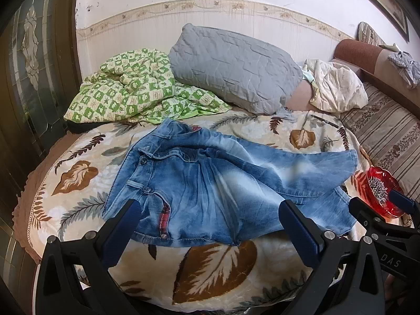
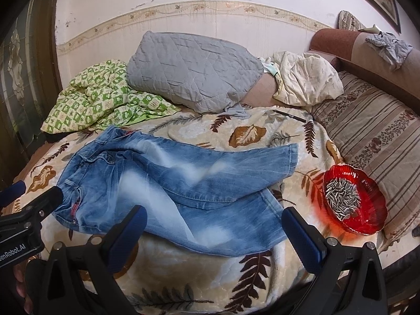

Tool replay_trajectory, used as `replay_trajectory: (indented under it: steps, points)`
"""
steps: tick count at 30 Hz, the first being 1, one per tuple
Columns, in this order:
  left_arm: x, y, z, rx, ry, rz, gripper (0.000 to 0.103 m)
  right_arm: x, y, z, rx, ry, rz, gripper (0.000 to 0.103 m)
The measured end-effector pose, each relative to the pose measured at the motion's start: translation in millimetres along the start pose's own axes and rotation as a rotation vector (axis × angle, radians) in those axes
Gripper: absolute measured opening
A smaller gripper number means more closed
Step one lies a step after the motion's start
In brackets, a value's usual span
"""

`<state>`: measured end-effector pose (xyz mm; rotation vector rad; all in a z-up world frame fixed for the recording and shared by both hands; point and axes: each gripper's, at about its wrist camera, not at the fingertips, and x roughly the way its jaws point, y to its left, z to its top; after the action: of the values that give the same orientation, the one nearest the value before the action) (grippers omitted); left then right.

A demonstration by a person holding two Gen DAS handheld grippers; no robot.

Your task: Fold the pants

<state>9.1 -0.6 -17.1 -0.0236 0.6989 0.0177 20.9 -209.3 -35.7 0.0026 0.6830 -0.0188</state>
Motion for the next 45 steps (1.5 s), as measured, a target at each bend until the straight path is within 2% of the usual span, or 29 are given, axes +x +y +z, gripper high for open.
replay_trajectory:
  steps: [9,11,13,15,18,19,22,27,30,34,38,41,42,43,44,45]
  points:
    - [16,-4,-1,0.007,0.030,-0.015,0.103,14,-3,-2,0.004,0.031,0.002,0.103]
    - [21,-6,1,0.015,0.040,-0.059,0.103,20,-5,-2,-0.001,0.045,0.005,0.103]
    - [30,-9,5,0.038,0.051,-0.140,0.103,26,-6,-2,-0.029,0.062,0.016,0.103]
    - [44,-17,11,0.104,0.066,-0.203,0.103,34,-15,-3,-0.046,0.073,0.061,0.103]
    - [63,-29,23,0.177,0.064,-0.248,0.103,47,-49,-2,0.000,0.086,0.144,0.103]
    - [71,-33,29,0.194,0.069,-0.263,0.103,57,-67,0,0.032,0.112,0.152,0.103]
    - [101,-48,48,0.241,0.127,-0.374,0.103,80,-109,10,0.105,0.144,0.177,0.103]
    - [135,-96,64,0.383,0.152,-0.457,0.103,110,-167,35,0.169,0.130,0.184,0.103]
    - [147,-127,64,0.468,0.177,-0.532,0.103,127,-175,48,0.139,0.152,0.192,0.103]
    - [170,-156,53,0.613,0.217,-0.529,0.103,152,-183,57,0.165,0.176,0.240,0.103]
    - [199,-164,42,0.660,0.306,-0.518,0.102,183,-187,61,0.191,0.228,0.266,0.082]
    - [220,-167,31,0.684,0.365,-0.507,0.090,201,-187,59,0.207,0.269,0.298,0.072]
    - [225,-169,27,0.700,0.385,-0.515,0.082,206,-187,59,0.210,0.281,0.310,0.064]
    - [229,-170,23,0.712,0.401,-0.543,0.062,212,-186,58,0.213,0.295,0.323,0.058]
    - [231,-171,21,0.715,0.410,-0.565,0.051,216,-186,57,0.213,0.303,0.334,0.040]
    - [232,-173,19,0.717,0.425,-0.587,0.039,218,-184,57,0.210,0.306,0.342,0.030]
